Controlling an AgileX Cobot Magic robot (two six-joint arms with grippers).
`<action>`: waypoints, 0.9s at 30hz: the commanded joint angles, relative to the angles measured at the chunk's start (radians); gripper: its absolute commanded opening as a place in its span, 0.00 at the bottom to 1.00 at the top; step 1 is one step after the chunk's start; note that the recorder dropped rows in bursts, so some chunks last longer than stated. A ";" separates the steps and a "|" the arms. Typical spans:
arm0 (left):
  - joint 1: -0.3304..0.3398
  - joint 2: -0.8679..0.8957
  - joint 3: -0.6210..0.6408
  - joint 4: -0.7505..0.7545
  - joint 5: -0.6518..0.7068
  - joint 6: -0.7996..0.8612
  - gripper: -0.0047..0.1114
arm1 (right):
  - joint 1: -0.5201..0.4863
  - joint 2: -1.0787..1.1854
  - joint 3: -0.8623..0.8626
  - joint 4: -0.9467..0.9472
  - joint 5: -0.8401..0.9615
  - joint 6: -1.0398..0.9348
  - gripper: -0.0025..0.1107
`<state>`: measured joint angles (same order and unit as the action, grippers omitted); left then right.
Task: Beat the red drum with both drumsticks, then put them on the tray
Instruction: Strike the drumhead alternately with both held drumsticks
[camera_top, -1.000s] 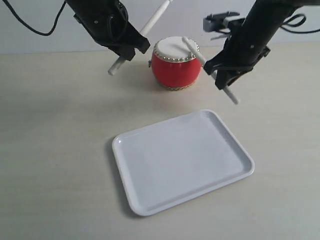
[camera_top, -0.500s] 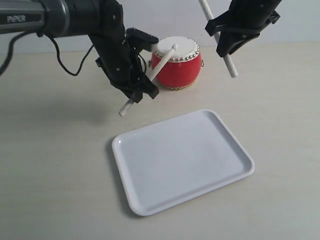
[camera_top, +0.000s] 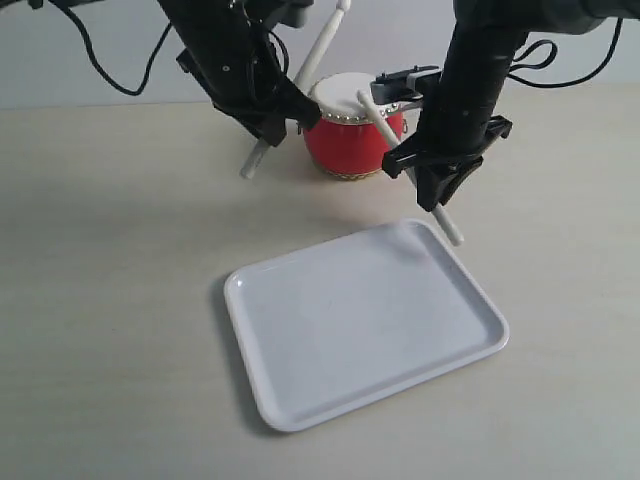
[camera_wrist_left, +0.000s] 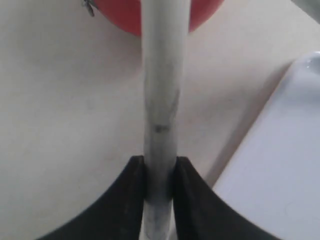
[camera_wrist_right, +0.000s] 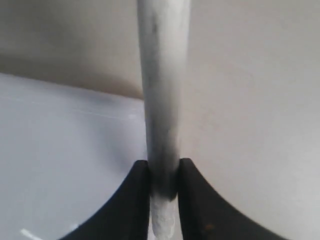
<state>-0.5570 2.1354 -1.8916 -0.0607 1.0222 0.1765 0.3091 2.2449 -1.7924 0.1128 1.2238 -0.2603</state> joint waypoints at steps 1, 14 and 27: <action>0.000 -0.012 -0.004 -0.001 0.020 -0.005 0.04 | 0.000 -0.022 -0.063 -0.054 -0.003 0.083 0.02; 0.000 0.207 -0.007 -0.006 0.020 -0.015 0.04 | 0.000 -0.254 -0.070 -0.041 -0.003 0.056 0.02; 0.000 0.003 -0.092 -0.004 0.153 -0.042 0.04 | 0.004 0.030 -0.059 0.001 -0.003 0.016 0.02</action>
<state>-0.5570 2.1958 -1.9752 -0.0627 1.1589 0.1486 0.3091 2.2140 -1.8555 0.1193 1.2256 -0.2336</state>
